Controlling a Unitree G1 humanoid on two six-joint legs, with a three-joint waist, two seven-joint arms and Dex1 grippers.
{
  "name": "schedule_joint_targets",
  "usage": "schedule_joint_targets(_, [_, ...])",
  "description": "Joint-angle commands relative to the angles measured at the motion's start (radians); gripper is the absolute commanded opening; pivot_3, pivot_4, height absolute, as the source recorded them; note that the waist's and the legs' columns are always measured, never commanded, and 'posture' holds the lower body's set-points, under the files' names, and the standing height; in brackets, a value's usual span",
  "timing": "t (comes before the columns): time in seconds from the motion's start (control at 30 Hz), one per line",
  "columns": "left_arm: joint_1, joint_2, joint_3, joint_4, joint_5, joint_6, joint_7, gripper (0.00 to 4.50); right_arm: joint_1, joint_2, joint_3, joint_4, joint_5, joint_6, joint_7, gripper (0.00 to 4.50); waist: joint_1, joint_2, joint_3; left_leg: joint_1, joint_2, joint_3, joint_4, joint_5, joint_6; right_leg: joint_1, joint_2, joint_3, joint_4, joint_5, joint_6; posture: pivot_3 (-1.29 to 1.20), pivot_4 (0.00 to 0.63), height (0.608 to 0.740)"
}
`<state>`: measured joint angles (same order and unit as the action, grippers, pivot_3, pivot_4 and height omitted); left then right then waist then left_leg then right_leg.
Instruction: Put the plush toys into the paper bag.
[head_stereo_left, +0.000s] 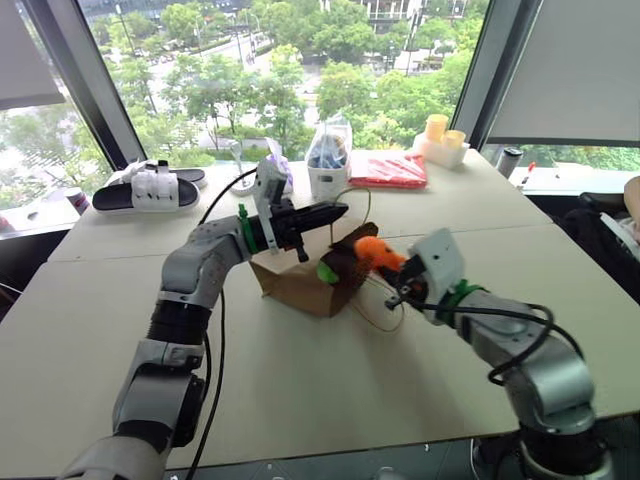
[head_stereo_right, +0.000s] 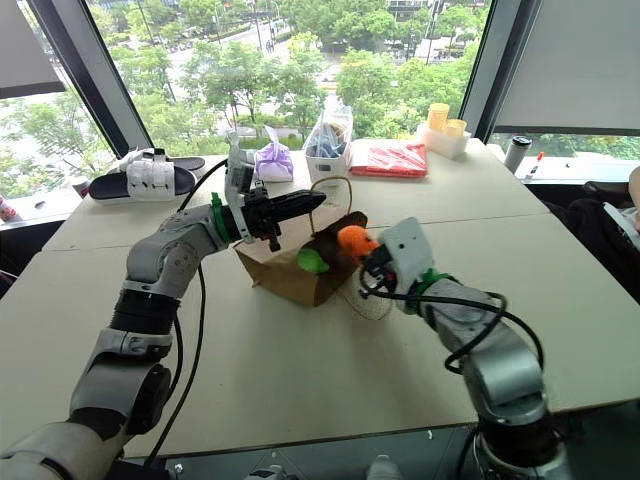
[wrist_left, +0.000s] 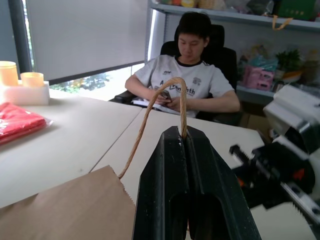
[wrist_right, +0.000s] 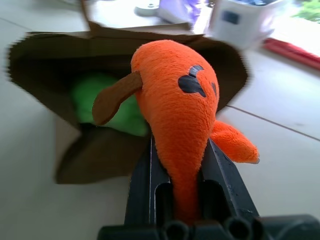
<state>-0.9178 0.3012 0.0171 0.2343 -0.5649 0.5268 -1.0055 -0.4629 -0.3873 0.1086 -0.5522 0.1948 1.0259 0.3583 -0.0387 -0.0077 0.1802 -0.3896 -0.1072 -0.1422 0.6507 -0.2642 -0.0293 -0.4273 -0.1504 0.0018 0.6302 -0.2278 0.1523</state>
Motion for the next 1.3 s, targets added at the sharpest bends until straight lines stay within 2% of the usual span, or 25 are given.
schedule_joint_targets(0.03, [-0.027, 0.016, 0.027, -0.069, -0.051, 0.045, -0.01, 0.0, -0.066, 0.038, 0.056, 0.166, -0.059, -0.134, -0.028, 0.15, 0.0, 0.0, 0.0, 0.0, 0.0, 0.0, 0.0, 0.001, -0.001, 0.0, 0.0, 0.0, 0.0, 0.0, 0.0, 0.0, 0.15, 0.74])
schedule_joint_targets(0.33, [0.017, 0.058, 0.027, -0.2, -0.128, 0.172, -0.007, 0.0, -0.286, 0.154, 0.085, 0.652, -0.111, -0.432, -0.007, 0.15, -0.006, 0.0, 0.0, -0.001, 0.0, 0.0, -0.002, 0.003, -0.006, -0.002, 0.0, 0.0, 0.0, 0.0, 0.0, 0.0, 0.15, 0.74])
schedule_joint_targets(0.5, [0.033, 0.073, 0.03, -0.214, -0.133, 0.183, -0.007, 0.0, -0.34, 0.193, 0.083, 0.793, -0.105, -0.518, 0.046, 0.15, -0.006, 0.0, 0.0, -0.001, 0.0, 0.0, -0.002, 0.004, -0.006, -0.002, 0.0, 0.0, 0.0, 0.0, 0.0, 0.0, 0.15, 0.74])
schedule_joint_targets(0.6, [0.029, 0.078, 0.035, -0.206, -0.136, 0.179, -0.003, 0.0, -0.336, 0.197, 0.086, 0.808, -0.087, -0.515, 0.101, 1.23, -0.005, 0.0, 0.0, -0.001, 0.0, 0.0, -0.002, 0.004, -0.006, -0.002, 0.001, 0.0, -0.001, 0.0, 0.0, 0.0, 0.15, 0.74])
schedule_joint_targets(0.8, [0.019, 0.077, 0.04, -0.168, -0.111, 0.137, 0.014, 0.0, -0.293, 0.161, 0.075, 0.69, -0.063, -0.435, 0.169, 4.43, -0.005, 0.0, 0.0, -0.001, 0.0, -0.001, -0.002, 0.004, -0.006, -0.002, 0.001, 0.0, 0.0, 0.0, 0.0, 0.0, 0.15, 0.74])
schedule_joint_targets(0.93, [0.018, 0.075, 0.032, -0.11, -0.067, 0.075, 0.023, 0.0, -0.246, 0.075, 0.041, 0.5, -0.044, -0.343, 0.192, 4.48, -0.002, 0.0, 0.0, -0.001, 0.0, -0.001, -0.002, 0.004, -0.006, -0.002, 0.0, 0.0, -0.001, 0.0, 0.0, 0.0, 0.15, 0.74])
schedule_joint_targets(1.1, [0.003, 0.071, 0.034, -0.054, -0.051, 0.038, 0.013, 0.0, -0.124, -0.082, -0.083, 0.181, 0.029, -0.148, 0.205, 4.48, 0.015, 0.0, 0.0, -0.002, 0.0, 0.0, -0.002, 0.003, -0.006, -0.002, 0.0, 0.0, -0.001, 0.0, 0.0, 0.0, 0.15, 0.74])
schedule_joint_targets(1.2, [-0.013, 0.074, 0.038, -0.027, -0.053, 0.028, 0.0, 0.0, 0.021, -0.175, -0.14, 0.04, 0.053, -0.067, 0.216, 4.48, 0.025, 0.0, 0.0, -0.002, 0.0, 0.0, -0.002, 0.003, -0.006, -0.002, 0.0, 0.0, -0.002, 0.0, 0.0, 0.0, 0.15, 0.74])
schedule_joint_targets(1.3, [-0.022, 0.075, 0.039, -0.01, -0.055, 0.021, -0.014, 0.0, 0.126, -0.188, -0.155, -0.02, 0.07, -0.047, 0.201, 4.48, 0.024, 0.0, 0.0, -0.002, 0.0, 0.001, -0.002, 0.0, 0.0, -0.001, 0.0, 0.0, -0.002, 0.0, 0.0, 0.0, 0.15, 0.74])
